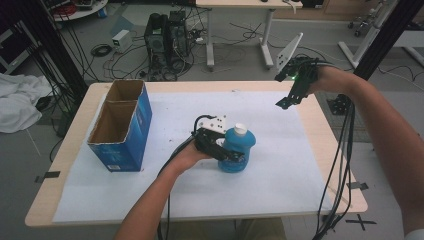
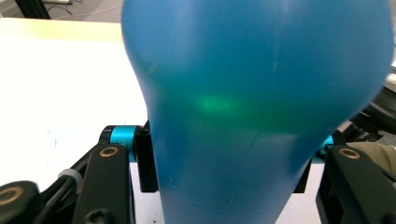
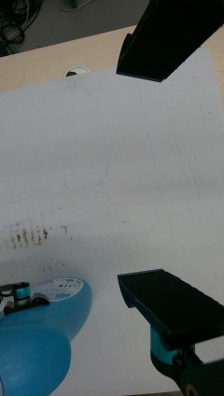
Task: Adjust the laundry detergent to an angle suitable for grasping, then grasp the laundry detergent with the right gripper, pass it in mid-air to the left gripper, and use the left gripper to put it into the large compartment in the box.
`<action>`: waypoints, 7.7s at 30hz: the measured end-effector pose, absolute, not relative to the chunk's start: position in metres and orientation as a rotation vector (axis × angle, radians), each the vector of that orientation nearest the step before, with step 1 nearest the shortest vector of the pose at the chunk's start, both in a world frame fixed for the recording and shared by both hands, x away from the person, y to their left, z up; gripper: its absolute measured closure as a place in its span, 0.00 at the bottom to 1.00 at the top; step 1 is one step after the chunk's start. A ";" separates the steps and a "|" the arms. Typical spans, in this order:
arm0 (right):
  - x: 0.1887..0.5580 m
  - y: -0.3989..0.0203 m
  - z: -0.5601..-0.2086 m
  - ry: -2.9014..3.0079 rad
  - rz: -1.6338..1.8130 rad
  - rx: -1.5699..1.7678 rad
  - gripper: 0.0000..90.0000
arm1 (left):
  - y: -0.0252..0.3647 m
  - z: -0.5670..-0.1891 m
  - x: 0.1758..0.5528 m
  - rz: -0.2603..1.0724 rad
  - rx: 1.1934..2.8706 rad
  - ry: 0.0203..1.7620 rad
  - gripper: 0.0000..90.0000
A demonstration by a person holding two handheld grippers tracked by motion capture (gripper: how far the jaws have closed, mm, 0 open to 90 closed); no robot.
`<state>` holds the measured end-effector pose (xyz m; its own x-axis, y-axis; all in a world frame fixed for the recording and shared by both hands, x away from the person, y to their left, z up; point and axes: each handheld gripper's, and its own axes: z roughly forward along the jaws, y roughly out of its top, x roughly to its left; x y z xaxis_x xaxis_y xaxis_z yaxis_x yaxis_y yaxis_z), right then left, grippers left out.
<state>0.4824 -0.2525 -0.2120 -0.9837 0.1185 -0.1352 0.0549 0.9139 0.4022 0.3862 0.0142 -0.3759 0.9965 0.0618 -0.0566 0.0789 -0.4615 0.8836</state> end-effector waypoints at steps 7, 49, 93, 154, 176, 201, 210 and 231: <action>0.484 -0.249 -0.213 2.925 0.604 0.126 0.02 | 0.015 -0.384 0.385 -0.027 2.071 0.084 0.50; 0.479 -0.246 -0.211 2.912 0.592 0.131 0.02 | 0.025 -0.392 0.380 -0.096 2.042 0.181 0.31; 0.472 -0.246 -0.206 2.900 0.582 0.150 0.02 | 0.053 -0.378 0.366 -0.037 2.022 0.262 0.20; 0.468 -0.237 -0.209 2.888 0.626 0.102 0.02 | 0.117 -0.284 0.363 0.202 2.615 0.593 0.14; 0.476 -0.234 -0.217 2.914 0.636 0.102 0.02 | 0.125 -0.261 0.393 0.222 2.766 0.479 0.14; 0.490 -0.209 -0.222 2.927 0.678 0.068 0.02 | 0.128 -0.260 0.399 0.162 2.815 0.394 0.14; 0.491 -0.208 -0.223 2.936 0.667 0.064 0.02 | 0.129 -0.257 0.398 0.178 2.799 0.387 0.14; 0.477 -0.213 -0.217 2.927 0.660 0.057 0.02 | 0.132 -0.256 0.394 0.202 2.766 0.370 0.14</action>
